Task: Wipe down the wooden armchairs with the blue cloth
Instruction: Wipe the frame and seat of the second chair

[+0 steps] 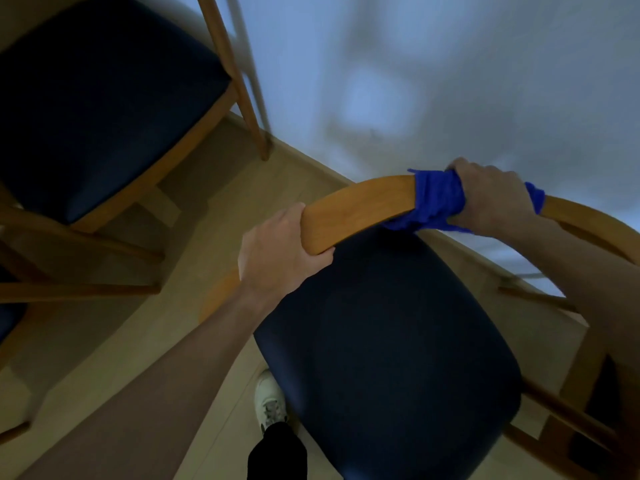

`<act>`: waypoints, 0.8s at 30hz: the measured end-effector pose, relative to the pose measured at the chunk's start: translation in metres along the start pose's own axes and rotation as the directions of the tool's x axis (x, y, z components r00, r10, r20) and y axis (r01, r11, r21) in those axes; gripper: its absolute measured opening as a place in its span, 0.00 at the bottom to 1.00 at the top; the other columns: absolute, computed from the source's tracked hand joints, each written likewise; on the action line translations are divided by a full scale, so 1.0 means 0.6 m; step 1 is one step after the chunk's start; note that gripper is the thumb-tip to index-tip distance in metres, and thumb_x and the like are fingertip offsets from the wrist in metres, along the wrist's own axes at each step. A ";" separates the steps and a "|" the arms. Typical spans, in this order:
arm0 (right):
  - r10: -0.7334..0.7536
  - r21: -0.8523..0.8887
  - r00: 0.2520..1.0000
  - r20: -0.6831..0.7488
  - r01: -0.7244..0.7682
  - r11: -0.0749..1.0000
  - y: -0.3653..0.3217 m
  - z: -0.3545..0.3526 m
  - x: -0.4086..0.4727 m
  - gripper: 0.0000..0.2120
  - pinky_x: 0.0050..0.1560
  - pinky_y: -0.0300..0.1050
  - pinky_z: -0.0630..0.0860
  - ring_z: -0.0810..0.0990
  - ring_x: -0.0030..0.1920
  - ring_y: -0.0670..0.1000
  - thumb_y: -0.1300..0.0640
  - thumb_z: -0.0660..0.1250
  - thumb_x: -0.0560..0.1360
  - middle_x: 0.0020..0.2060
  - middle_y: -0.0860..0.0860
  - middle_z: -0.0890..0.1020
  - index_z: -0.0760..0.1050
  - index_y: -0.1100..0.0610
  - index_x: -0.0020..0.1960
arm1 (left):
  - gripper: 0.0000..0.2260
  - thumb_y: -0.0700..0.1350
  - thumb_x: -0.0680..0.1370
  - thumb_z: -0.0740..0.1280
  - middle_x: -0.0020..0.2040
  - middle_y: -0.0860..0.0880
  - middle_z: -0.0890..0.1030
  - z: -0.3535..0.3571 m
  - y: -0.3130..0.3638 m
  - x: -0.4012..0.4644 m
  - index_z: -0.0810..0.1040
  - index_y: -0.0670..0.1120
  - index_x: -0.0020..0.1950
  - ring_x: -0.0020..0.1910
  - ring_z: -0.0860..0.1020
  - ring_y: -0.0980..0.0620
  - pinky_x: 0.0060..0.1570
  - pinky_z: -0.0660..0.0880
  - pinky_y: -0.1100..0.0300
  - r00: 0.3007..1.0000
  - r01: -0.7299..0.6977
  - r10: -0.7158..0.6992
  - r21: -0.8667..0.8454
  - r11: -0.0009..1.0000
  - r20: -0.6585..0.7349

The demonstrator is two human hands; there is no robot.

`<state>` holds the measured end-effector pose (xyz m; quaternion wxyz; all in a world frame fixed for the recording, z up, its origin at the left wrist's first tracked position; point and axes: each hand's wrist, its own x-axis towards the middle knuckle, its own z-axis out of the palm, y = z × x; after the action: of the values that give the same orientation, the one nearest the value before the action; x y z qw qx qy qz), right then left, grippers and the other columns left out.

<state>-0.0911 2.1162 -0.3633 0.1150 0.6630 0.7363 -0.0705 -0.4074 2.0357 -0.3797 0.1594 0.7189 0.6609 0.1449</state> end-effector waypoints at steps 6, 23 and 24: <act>-0.169 -0.039 0.984 -0.051 0.168 0.985 -0.111 -0.005 -0.006 0.34 0.58 0.61 0.69 0.74 0.57 0.62 0.57 0.74 0.65 0.61 0.57 0.74 0.65 0.55 0.68 | 0.38 0.69 0.65 0.71 0.53 0.51 0.78 -0.022 -0.026 -0.059 0.63 0.52 0.67 0.50 0.79 0.49 0.46 0.75 0.52 0.976 0.200 -0.208 0.122 0.972 0.062; -0.535 -0.106 0.837 0.117 0.546 0.831 -0.248 -0.032 -0.017 0.64 0.73 0.66 0.54 0.59 0.74 0.60 0.32 0.77 0.56 0.76 0.56 0.58 0.42 0.44 0.79 | 0.27 0.57 0.69 0.76 0.43 0.60 0.71 -0.039 -0.140 -0.214 0.70 0.51 0.63 0.45 0.75 0.54 0.37 0.66 0.63 0.913 0.402 -0.353 -0.297 0.866 0.206; -0.513 -0.143 0.850 0.119 0.526 0.838 -0.261 -0.028 -0.021 0.63 0.73 0.66 0.54 0.61 0.73 0.61 0.33 0.77 0.57 0.74 0.57 0.61 0.45 0.48 0.79 | 0.26 0.57 0.69 0.76 0.41 0.60 0.71 -0.041 -0.142 -0.214 0.71 0.50 0.61 0.44 0.74 0.53 0.35 0.65 0.64 0.914 0.399 -0.349 -0.297 0.868 0.208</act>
<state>-0.2465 2.0911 -0.3512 0.1756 0.4231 0.8868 -0.0609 -0.5058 1.9152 -0.3931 0.3522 0.5483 0.7399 0.1672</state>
